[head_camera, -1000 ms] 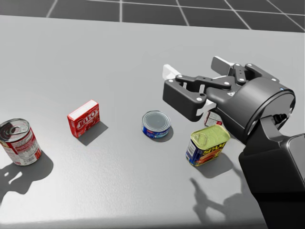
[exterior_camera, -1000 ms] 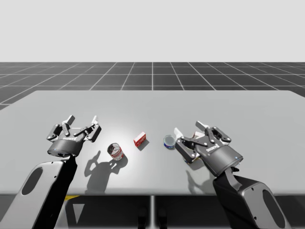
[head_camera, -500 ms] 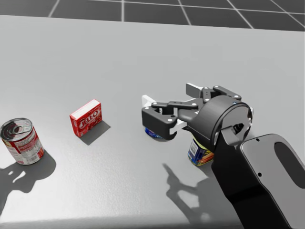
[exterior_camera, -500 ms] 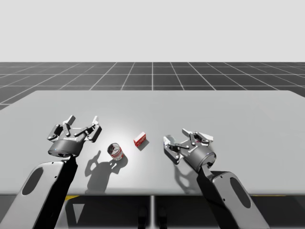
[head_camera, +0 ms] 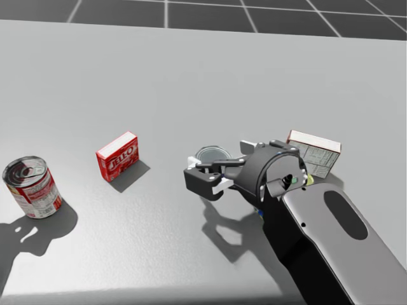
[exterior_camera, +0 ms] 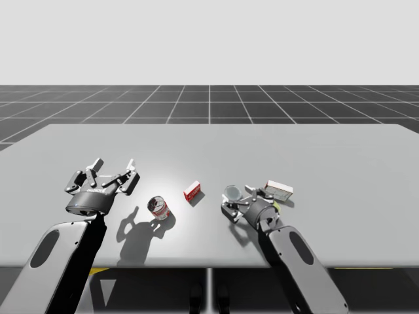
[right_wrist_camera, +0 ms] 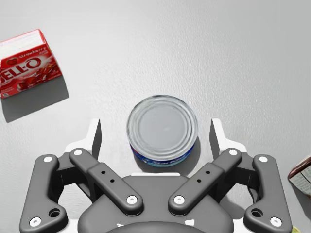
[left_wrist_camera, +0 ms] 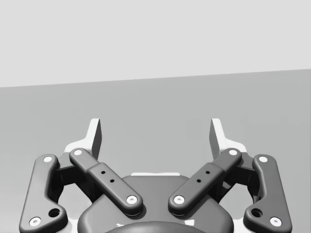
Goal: Grasp the tuna can and hold it up.
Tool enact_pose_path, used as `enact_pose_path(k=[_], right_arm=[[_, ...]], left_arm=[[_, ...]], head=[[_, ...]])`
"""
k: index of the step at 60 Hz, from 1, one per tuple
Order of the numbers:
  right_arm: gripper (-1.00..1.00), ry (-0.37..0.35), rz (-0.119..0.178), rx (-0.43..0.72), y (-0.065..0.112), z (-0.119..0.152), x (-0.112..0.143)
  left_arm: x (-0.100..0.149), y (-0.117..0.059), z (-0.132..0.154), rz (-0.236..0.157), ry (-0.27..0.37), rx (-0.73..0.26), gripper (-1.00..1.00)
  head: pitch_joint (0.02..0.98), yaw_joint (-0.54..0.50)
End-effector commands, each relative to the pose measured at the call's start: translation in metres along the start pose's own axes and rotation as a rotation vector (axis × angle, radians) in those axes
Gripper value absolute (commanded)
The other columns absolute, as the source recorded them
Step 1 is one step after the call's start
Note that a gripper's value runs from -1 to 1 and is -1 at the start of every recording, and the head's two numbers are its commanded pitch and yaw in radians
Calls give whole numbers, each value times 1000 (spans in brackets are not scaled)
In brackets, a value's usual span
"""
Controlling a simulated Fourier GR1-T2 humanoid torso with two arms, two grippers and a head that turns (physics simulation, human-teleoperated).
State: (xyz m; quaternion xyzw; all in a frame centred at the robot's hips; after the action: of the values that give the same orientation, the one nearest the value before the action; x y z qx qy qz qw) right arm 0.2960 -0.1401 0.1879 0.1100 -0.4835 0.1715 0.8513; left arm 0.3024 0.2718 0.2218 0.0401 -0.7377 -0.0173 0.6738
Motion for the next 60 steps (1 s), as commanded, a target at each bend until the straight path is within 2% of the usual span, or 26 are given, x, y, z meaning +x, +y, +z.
enact_pose_path(k=[1,24,36,50,51,53,54,55,58,60], right_arm=[[-1000,104,-1,-19,-4,-13,-14],[-1000,157,-15,-20,-7,-39,-20],[-1000,191,-10,-28,-10,-43,-24],[-967,234,9,-26,-13,-44,-34],[-915,235,11,-25,-13,-44,-35],[-631,231,18,-40,-13,-43,-37],[-22,230,18,-41,-14,-43,-38],[727,235,21,-41,-14,-43,-39],[971,240,31,-44,-15,-43,-41],[1000,241,29,-43,-15,-43,-41]], left_arm=[[0,0,0,0,0,0,-1000],[0,0,0,1,0,4,-1000],[0,0,0,0,2,1,-1000],[-1,0,1,-2,7,-1,-1000],[-1,0,1,-2,8,-2,-1000],[-1,0,1,-3,8,-2,-1000],[-1,0,1,-3,8,-2,-1000],[-1,0,1,-3,9,-2,-1000],[-1,0,1,-3,9,-3,-1000],[-1,0,1,-3,9,-3,-1000]], head=[[813,-122],[817,-118],[818,-117],[817,-116],[817,-116],[817,-117],[817,-117],[816,-118],[815,-118],[814,-117]])
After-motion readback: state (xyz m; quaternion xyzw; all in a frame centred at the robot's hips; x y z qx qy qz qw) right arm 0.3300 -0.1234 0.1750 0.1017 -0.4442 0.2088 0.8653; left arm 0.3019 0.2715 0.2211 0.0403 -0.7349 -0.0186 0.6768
